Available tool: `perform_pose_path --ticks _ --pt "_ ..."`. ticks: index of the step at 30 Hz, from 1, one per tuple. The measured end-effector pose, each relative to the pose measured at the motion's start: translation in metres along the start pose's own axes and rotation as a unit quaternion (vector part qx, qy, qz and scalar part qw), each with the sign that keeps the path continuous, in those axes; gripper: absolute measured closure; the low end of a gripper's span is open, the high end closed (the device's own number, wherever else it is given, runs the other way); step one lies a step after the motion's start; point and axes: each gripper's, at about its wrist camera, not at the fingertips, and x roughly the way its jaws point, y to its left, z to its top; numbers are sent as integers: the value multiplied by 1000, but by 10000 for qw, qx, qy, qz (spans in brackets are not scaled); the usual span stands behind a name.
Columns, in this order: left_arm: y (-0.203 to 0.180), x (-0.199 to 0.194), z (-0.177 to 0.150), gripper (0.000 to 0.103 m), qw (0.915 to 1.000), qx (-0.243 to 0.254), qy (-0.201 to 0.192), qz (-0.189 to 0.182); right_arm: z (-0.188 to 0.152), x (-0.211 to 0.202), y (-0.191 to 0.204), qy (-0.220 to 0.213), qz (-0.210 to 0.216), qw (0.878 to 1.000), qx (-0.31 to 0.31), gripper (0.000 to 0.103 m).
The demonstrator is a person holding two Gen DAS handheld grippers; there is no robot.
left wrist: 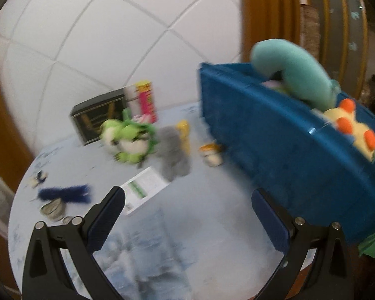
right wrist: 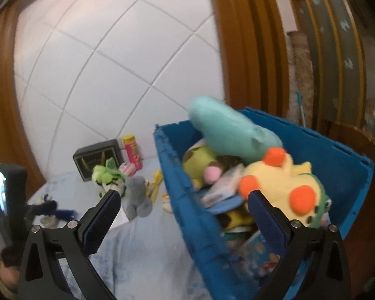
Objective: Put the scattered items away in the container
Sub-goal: 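Open both grippers to drop the boxes and withdraw from the crate, then move both tools back over the table toward the tape rolls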
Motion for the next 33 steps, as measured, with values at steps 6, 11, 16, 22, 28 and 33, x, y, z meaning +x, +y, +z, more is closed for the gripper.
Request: perform_pose_path --ticks 6,11,16,22,28,33 --pt "84 2 -34 0 9977 -426 284 439 -17 26 57 222 298 9992 -175 0" --pt "153 1 -62 0 9934 -718 475 758 -39 46 103 425 564 9970 -319 0" --pt "210 7 -93 0 9874 -1016 732 971 -67 67 140 726 686 9944 -333 0" --pt "245 27 -121 0 9818 -1287 1030 944 -99 97 170 1289 738 9880 -412 0" --pt "263 54 -131 0 9761 -1497 1280 917 -105 130 181 1615 715 9825 -597 0" --pt "284 74 -136 0 9695 -1725 1430 994 -105 176 181 1917 814 9762 -611 0"
